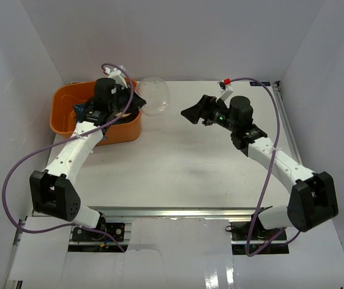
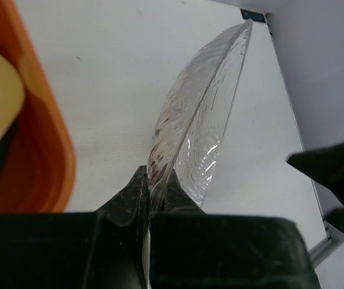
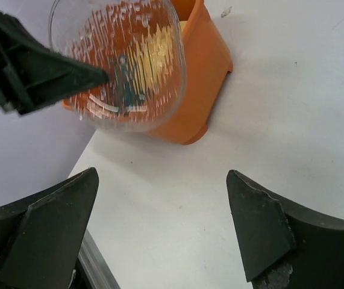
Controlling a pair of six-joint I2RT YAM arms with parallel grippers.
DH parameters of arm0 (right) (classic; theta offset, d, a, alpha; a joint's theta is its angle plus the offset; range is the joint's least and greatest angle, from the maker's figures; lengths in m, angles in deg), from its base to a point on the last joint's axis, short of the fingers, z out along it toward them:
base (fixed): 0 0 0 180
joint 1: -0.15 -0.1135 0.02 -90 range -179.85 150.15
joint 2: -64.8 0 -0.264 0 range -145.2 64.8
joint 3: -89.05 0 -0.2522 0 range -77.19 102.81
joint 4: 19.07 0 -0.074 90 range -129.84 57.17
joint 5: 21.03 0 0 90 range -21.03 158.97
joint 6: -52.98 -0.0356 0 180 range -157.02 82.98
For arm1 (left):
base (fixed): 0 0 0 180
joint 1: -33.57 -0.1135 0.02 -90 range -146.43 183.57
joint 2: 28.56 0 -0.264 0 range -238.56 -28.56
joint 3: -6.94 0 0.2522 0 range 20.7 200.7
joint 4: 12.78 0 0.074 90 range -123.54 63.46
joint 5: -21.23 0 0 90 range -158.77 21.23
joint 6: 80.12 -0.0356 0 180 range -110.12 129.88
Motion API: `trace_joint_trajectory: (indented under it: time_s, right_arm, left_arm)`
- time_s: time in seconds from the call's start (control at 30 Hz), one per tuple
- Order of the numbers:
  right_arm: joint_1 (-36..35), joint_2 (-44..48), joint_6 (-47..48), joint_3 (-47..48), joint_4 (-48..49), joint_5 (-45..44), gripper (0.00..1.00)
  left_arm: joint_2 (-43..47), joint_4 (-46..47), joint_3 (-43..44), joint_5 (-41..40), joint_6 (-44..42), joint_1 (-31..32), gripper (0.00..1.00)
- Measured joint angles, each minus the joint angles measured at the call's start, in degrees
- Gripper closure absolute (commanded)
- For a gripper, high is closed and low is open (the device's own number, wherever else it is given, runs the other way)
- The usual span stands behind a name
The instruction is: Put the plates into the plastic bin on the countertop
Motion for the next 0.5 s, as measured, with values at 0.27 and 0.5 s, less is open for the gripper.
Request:
trace_joint_trajectory:
  time_s: [0.27, 0.5]
  right_arm:
    - [0.28, 10.27, 3.23, -8.0, -0.09, -0.76, 0.09]
    - [0.28, 11.89, 5.01, -11.54, -2.86, -0.92, 0.1]
  left_arm:
    - [0.42, 0.5, -1.31, -8.98, 3.67, -21.16, 1.0]
    - [-3.61, -0.04, -1.79, -15.74, 5.11, -25.97, 0.16]
